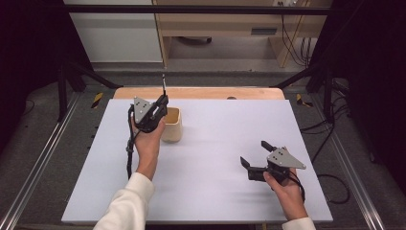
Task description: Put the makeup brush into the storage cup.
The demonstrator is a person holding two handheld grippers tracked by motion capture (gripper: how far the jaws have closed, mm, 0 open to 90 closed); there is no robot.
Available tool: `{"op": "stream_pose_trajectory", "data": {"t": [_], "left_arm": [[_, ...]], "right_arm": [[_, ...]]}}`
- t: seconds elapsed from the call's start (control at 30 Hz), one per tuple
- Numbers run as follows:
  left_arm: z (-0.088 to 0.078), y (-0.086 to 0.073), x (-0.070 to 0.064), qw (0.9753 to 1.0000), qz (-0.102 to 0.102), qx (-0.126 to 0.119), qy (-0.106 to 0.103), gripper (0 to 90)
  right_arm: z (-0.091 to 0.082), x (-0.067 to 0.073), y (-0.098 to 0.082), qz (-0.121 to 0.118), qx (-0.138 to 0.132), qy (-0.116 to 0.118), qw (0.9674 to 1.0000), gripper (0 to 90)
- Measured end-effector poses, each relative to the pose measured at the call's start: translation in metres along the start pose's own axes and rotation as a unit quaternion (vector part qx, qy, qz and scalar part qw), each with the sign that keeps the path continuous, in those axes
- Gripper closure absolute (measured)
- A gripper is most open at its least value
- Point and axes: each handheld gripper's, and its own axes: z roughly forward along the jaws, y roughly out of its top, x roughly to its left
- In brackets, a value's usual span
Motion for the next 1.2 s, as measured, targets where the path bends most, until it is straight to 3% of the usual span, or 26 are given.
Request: {"op": "stream_pose_trajectory", "data": {"t": [0.2, 0.47, 1.2], "left_arm": [[0.001, -0.004, -0.001, 1.0, 0.006, 0.005, -0.005, 83.8], [0.0, -0.01, 0.005, 0.9999, -0.011, 0.005, 0.002, 83.9], [-0.005, -0.024, 0.004, 0.9998, -0.006, 0.018, 0.0, 83.9]], "right_arm": [[-0.005, 0.0, -0.001, 0.006, -0.007, -0.005, 0.9999, 6.0], [-0.007, -0.001, -0.003, 0.008, -0.006, -0.005, 0.9999, 6.1], [-0.006, -0.002, -0.004, 0.009, -0.002, -0.006, 0.9999, 6.1]]}}
